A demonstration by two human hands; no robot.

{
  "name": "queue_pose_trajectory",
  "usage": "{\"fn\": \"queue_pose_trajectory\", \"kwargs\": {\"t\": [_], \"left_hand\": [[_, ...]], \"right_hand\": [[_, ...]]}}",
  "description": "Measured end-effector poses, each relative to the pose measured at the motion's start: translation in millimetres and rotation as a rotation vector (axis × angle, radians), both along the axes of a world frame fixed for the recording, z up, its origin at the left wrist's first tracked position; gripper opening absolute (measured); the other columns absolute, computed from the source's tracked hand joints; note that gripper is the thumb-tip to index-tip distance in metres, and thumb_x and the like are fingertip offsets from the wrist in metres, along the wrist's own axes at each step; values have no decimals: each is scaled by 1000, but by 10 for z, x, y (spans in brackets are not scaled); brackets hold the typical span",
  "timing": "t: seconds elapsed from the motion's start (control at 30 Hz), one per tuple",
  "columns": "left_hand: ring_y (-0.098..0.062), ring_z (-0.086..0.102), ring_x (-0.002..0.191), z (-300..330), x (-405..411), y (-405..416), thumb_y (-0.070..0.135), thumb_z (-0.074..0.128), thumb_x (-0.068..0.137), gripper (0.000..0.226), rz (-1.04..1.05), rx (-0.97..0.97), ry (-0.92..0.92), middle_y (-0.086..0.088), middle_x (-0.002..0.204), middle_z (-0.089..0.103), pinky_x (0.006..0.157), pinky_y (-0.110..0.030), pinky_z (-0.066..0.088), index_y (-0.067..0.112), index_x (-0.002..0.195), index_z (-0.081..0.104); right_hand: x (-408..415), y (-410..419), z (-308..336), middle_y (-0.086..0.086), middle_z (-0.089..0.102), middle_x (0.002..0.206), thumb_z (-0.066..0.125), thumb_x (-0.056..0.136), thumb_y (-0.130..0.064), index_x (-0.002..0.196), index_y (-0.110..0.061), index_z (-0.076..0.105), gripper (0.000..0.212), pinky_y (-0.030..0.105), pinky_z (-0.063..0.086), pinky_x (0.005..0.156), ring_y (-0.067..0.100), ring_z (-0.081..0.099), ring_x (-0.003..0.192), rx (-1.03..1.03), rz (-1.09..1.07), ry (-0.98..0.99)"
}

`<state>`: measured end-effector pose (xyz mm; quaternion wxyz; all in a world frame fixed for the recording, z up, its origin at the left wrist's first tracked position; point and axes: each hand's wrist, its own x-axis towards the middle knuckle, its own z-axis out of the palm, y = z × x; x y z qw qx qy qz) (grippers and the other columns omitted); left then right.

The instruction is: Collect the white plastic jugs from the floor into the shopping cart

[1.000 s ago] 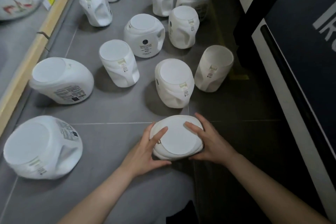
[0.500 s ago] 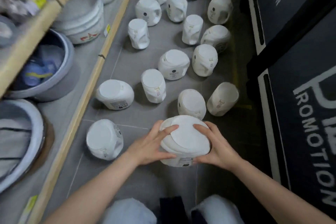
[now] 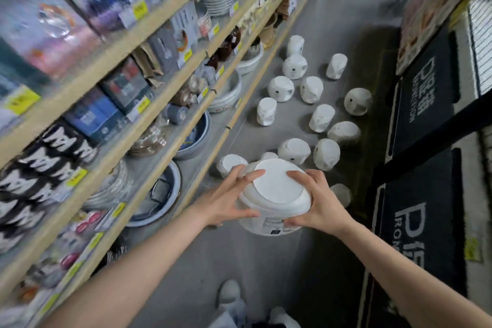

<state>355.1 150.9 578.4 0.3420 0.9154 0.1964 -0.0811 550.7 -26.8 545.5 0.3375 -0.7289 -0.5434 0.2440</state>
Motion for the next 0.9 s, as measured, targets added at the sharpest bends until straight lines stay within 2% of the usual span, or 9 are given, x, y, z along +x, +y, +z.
{"fn": "queue_pose_trajectory", "kwargs": {"t": [0.13,0.2,0.27,0.33,0.4,0.57,0.67,0.77,0.9], "left_hand": [[-1,13,139,470,-406,-94,57,64,76,83,139,19,-100,8,152,10,116,-38,23,64,135,6],[10,8,133,643,-606,-233,49,67,81,82,198,60,-123,9,152,13,114,-25,16,60,137,8],[3,10,138,748,-814,-382,46,67,82,82,290,92,-128,7,153,12,112,-27,17,57,139,8],[-10,16,142,828,-1053,-529,54,65,77,82,408,102,-145,4,151,15,116,-40,23,58,138,10],[-13,27,136,872,-1312,-668,63,59,71,82,490,118,-173,5,145,22,112,-43,30,56,138,12],[-13,29,129,991,-1984,-1042,60,67,71,87,707,176,-215,7,138,24,109,-40,33,55,138,12],[-12,29,128,1049,-2548,-1399,59,68,72,87,853,219,-257,6,140,25,109,-37,32,54,140,14],[-9,26,131,1068,-3122,-1817,58,66,75,82,993,267,-319,10,141,24,111,-34,30,52,141,18],[-3,30,124,1029,-3887,-2492,59,61,77,75,1212,367,-443,10,132,31,104,-13,26,44,141,25]], "right_hand": [[-189,90,492,-5,33,123,81,47,-60,129,-50,36,94,23,30,103,3,32,119,73,60,68],[-288,147,648,1,37,120,80,46,-59,128,-45,38,93,9,24,102,1,31,117,103,152,74],[-395,214,808,-5,39,116,79,46,-59,127,-44,38,92,1,21,97,2,33,112,129,250,62],[-543,281,936,-11,38,116,78,45,-60,125,-47,37,90,-2,21,94,-5,33,113,123,330,66],[-711,348,1008,-10,37,119,79,44,-60,124,-51,37,91,-3,22,94,-7,33,116,105,408,87],[-1326,533,1237,-4,38,122,80,39,-58,122,-50,41,93,1,26,96,-9,34,117,72,597,114],[-1916,510,1374,-5,36,126,82,38,-54,121,-54,41,93,15,30,100,4,36,121,50,740,134],[-2535,398,1431,-7,38,126,86,38,-48,121,-54,44,93,21,32,100,-1,35,119,45,846,189],[-3468,147,1409,-7,42,130,89,36,-44,119,-52,49,93,31,39,103,4,41,121,12,939,270]]}}
